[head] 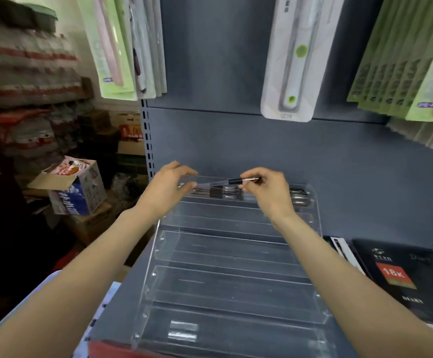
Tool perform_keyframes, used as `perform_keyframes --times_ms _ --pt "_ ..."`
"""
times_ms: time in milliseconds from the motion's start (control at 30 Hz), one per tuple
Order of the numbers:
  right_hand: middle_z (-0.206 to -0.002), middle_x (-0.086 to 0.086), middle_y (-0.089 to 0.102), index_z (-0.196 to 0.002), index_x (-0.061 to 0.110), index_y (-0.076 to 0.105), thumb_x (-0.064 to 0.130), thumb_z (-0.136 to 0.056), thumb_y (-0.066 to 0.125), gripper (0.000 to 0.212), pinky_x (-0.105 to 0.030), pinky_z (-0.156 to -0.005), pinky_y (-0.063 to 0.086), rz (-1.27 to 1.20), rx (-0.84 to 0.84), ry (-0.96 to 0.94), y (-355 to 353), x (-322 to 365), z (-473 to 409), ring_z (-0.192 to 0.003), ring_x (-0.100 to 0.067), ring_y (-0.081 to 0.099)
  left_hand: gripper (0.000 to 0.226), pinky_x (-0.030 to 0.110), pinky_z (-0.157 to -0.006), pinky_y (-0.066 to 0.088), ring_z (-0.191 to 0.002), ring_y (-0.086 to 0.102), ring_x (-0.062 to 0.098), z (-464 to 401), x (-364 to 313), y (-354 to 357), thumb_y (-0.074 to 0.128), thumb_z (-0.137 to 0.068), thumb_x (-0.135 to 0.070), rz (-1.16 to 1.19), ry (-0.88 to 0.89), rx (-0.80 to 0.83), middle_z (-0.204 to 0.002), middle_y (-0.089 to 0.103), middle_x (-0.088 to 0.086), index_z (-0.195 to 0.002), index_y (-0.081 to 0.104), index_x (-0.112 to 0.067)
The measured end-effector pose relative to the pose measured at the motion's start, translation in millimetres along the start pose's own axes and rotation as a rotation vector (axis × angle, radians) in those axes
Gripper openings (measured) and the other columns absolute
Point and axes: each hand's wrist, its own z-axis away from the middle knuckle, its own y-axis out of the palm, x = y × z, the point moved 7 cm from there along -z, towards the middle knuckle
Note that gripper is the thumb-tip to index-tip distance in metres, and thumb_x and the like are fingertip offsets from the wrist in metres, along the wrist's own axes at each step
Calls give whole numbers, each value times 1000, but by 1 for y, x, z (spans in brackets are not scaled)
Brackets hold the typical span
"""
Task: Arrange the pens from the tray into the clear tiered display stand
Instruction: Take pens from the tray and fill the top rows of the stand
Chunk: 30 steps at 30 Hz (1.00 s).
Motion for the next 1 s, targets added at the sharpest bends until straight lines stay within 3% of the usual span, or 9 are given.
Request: perform_keyframes --times_ms 133,167,367,500,600,733,1000 --pt "-83 4 62 -91 11 71 1 -84 63 14 -2 -69 39 307 28 -100 19 9 -2 -77 -11 61 30 32 -95 42 -108 56 24 3 6 11 53 -94 -23 -52 79 208 -121 57 7 -123 60 -18" --pt "-86 4 61 -94 10 72 2 -85 63 15 0 -65 37 381 35 -127 23 11 -3 -77 -10 57 31 33 -96 43 -107 56 24 3 7 12 51 -95 -24 -65 90 240 -122 57 7 -125 59 -19" --pt "-99 -6 68 -96 10 73 1 -89 54 22 -16 -82 39 611 116 -171 40 14 -3 -91 -20 60 35 38 -96 43 -112 53 24 -3 10 13 49 -96 -29 -191 170 276 -124 55 5 -129 53 -18" --pt "-103 -6 67 -97 10 72 4 -89 54 20 -8 -77 33 617 156 -143 45 12 0 -91 -15 61 39 39 -99 41 -118 49 23 -7 14 18 45 -97 -32 -210 177 322 -130 50 5 -133 49 -17" --pt "-107 -7 60 -105 10 68 6 -88 58 20 -10 -81 32 651 154 -161 45 10 0 -100 -18 58 37 37 -97 41 -116 50 23 -10 16 22 43 -98 -31 -220 188 354 -128 52 5 -132 49 -19" --pt "-121 -6 58 -120 12 62 17 -91 59 30 -24 -96 39 765 220 -129 47 4 1 -113 -21 54 37 35 -95 37 -118 49 22 -11 17 23 41 -99 -31 -239 196 344 -129 52 4 -132 50 -20" --pt "-114 -6 60 -112 12 66 13 -91 57 23 -27 -91 44 714 201 -116 50 11 2 -106 -19 56 33 38 -97 41 -114 51 22 -8 17 14 46 -97 -29 -201 151 284 -126 53 4 -127 54 -20"
